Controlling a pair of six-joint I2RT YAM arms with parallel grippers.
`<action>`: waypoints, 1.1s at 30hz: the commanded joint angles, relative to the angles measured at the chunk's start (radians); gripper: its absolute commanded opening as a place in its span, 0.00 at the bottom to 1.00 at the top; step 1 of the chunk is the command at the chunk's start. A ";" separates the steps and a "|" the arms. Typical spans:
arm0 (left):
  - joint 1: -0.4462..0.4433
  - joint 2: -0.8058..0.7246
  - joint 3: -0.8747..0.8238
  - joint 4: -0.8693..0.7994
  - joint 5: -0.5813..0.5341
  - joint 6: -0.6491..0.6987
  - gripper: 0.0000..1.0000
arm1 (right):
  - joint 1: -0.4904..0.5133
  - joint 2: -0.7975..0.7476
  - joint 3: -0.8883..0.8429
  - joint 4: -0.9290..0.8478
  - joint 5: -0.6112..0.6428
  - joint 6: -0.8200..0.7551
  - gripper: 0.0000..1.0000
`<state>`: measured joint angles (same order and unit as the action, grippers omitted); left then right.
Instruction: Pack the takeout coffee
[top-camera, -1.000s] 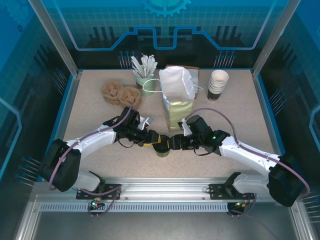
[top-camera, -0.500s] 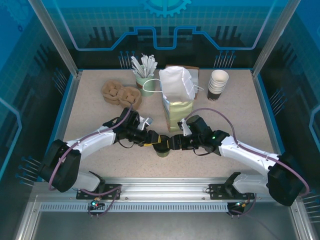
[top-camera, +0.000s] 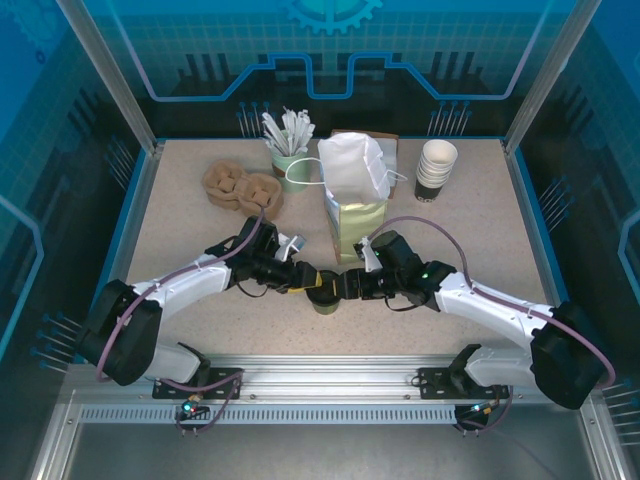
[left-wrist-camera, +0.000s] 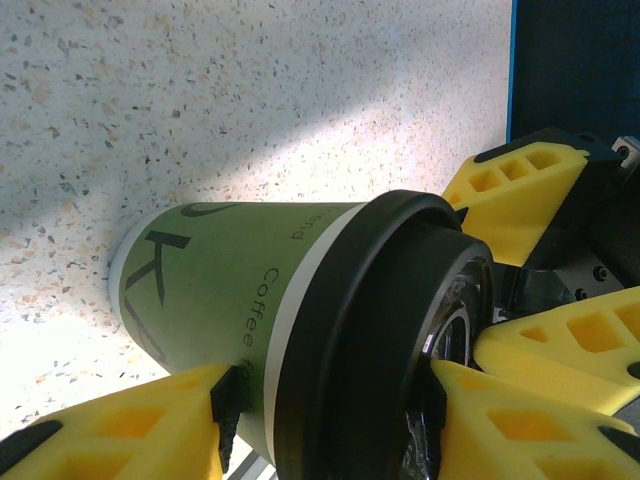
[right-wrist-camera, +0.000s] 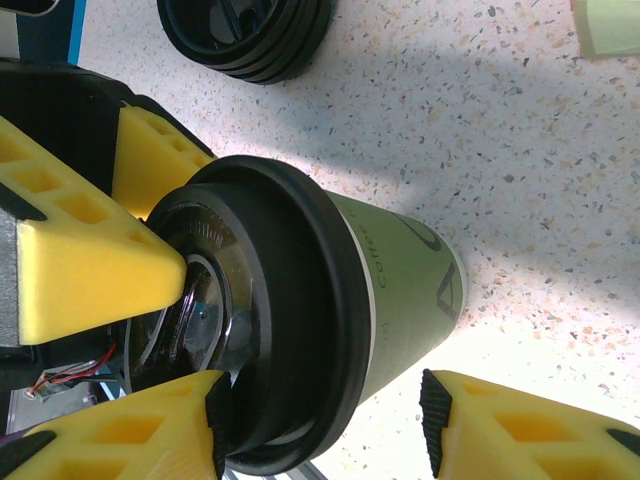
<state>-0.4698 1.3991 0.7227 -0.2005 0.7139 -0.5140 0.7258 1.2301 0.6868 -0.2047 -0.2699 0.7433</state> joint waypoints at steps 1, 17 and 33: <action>-0.027 0.023 -0.042 -0.092 -0.041 0.020 0.51 | 0.005 0.032 -0.036 -0.125 0.064 -0.004 0.53; -0.047 -0.023 0.088 -0.166 -0.060 0.020 0.53 | 0.006 0.012 0.064 -0.129 0.003 0.014 0.59; -0.051 -0.051 0.187 -0.280 -0.141 0.069 0.67 | 0.007 0.008 0.123 -0.157 -0.004 0.003 0.63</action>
<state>-0.5140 1.3830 0.8680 -0.4194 0.6018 -0.4820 0.7258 1.2377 0.7708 -0.3264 -0.2691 0.7547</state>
